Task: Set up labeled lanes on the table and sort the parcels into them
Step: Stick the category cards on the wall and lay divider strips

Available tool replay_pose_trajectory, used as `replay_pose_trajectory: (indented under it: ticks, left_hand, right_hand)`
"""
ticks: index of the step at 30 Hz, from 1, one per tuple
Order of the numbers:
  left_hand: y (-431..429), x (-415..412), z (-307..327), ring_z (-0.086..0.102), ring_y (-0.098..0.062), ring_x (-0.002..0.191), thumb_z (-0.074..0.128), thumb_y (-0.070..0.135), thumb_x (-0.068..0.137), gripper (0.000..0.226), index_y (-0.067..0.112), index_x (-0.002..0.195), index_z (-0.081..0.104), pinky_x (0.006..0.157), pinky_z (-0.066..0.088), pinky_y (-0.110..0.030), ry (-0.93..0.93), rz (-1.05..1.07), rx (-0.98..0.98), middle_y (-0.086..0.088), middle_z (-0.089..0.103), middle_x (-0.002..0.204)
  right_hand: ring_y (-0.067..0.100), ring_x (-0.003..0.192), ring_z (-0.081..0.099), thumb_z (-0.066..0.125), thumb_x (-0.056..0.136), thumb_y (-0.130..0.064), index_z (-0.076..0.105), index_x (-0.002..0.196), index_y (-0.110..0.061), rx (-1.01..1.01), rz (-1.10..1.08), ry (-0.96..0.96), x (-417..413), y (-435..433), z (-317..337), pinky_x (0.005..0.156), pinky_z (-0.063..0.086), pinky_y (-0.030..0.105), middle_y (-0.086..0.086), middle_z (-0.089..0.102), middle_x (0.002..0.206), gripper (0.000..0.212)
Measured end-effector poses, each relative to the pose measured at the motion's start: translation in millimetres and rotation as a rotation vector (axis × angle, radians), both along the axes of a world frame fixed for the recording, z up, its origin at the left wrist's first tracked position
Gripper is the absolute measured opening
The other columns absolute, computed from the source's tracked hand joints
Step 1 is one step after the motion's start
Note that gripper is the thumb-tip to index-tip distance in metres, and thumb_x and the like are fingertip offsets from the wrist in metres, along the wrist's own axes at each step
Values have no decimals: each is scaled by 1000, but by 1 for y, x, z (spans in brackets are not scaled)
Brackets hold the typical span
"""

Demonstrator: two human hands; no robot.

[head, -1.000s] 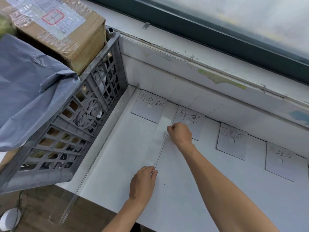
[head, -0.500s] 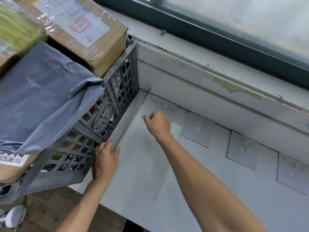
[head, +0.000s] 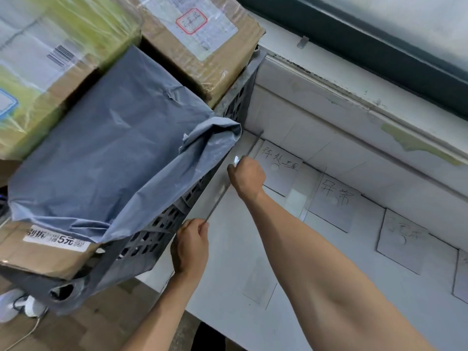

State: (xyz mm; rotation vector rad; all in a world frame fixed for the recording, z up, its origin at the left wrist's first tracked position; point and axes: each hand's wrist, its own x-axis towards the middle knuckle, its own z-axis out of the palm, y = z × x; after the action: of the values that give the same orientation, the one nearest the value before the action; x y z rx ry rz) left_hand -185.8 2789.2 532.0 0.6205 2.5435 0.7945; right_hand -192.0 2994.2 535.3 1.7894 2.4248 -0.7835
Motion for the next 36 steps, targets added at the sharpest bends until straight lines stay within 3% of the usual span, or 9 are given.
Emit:
replay_pose_trajectory:
  ticks: [4,8,13,18,22,30,36]
  left_hand:
    - [-1,3,0,55,-12,74,64,18,95,11,13,96,74,60,35,-24,-30,69,54,-2,70,91]
    - [-3,4,1,61,-16,82,64,14,96,13,10,101,75,68,44,-26,-55,93,132,-4,70,98]
    - [-2,3,8,65,-23,83,64,8,95,12,6,100,75,67,49,-31,-11,79,164,-6,68,98]
    - [0,9,25,65,-29,84,65,6,94,11,3,98,74,65,54,-42,100,18,155,-9,68,99]
    - [-1,19,41,66,-28,88,65,3,91,12,5,100,73,62,51,-35,124,-34,100,-9,68,102]
    - [-5,89,70,64,-20,87,63,6,93,16,7,107,70,64,53,-35,120,-187,97,-1,64,102]
    - [0,177,80,63,-12,84,64,11,94,14,11,107,70,66,56,-32,91,-220,128,5,62,101]
  right_hand:
    - [32,81,64,57,91,-32,63,92,-6,-47,-45,-9,8,7,-4,63,41,31,10,68,91,26]
    - [29,71,54,55,91,-31,55,81,-10,-62,-32,-26,4,10,-2,61,38,31,3,53,71,24]
    - [28,69,51,51,96,-31,53,78,-10,-18,50,-69,10,12,6,59,35,31,5,53,74,27]
    - [26,53,41,50,95,-25,38,58,-11,10,37,4,14,10,20,47,22,28,2,41,56,41]
    - [24,50,36,49,92,-22,34,55,-11,-13,0,68,29,10,37,46,20,29,3,40,55,42]
    - [24,52,32,50,88,-24,30,56,-13,10,-22,174,100,3,69,47,20,30,1,35,54,39]
    - [27,51,33,51,84,-19,37,59,-9,57,-17,182,190,8,87,47,23,31,5,38,54,30]
